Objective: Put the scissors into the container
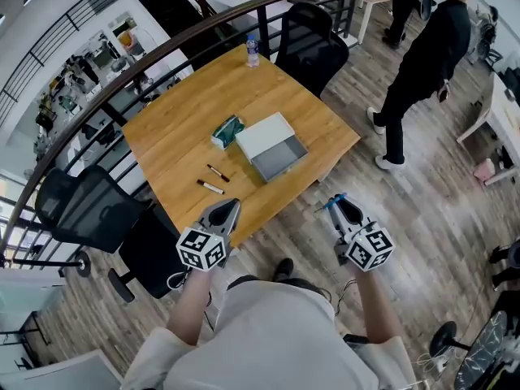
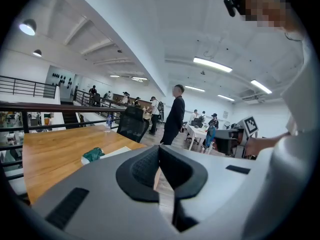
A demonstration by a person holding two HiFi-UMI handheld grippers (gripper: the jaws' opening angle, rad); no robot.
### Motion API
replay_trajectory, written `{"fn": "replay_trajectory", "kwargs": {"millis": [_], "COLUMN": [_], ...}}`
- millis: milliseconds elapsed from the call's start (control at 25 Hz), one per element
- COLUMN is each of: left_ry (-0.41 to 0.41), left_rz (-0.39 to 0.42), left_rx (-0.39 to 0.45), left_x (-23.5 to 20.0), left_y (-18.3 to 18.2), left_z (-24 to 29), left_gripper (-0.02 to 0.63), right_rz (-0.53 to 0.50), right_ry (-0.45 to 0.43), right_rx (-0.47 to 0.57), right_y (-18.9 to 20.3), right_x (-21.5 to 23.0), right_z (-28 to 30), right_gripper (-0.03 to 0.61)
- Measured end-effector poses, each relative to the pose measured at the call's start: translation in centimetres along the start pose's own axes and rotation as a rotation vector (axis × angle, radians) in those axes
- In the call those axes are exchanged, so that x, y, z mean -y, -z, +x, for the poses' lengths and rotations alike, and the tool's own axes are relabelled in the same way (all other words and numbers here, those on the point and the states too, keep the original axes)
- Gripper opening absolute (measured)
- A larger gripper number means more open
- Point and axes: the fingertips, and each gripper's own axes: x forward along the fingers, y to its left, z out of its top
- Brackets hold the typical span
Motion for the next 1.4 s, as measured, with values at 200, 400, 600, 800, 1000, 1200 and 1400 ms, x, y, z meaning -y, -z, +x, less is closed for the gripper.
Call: {"fn": "replay_trajectory", "kwargs": {"millis": [200,400,600,800,1000,1200,1400], "left_ry": [-0.026,-0.055,-0.080,-0.079,-0.061,-0.030,-0.001], "left_rz": [-0.005,-0.020,-0.043,-0.067,-0.068,-0.086,-0.106], "left_rx": [-0.003,-0.012,-0.026,-0.042,-0.060,-0.086,-0.119], "left_x": [0.5,0.0,-1.1,-3.3,-5.9,-9.1,-12.2], "left_y": [0.0,0.5,1.4,2.1,1.9,2.3,3.4], "left_z": [1.4,1.6,1.6,2.7,4.8,7.5,9.3], "left_gripper": [-0.008,-0.008,-0.008,-0.008,-0.008,-0.008,-0.008], "right_rz": [0.008,0.015,0.024,0.022,0.021,0.028,0.044], "right_ry": [-0.027,-0.050,-0.061,-0.060,-0.042,-0.013,0.025], "right_rx": [-0.020,-0.040,-0.068,-0.107,-0.141,-0.175,-0.203], "right_y": [0.4,0.9,1.7,2.7,2.9,3.6,4.7], "right_x": [1.8,2.5,3.0,3.5,4.1,5.4,6.3], "right_z": [0.7,1.8,3.3,5.9,8.8,13.3,18.1], "right_gripper": [0.080,0.080,0.080,0.080,0.080,0.080,0.080]}}
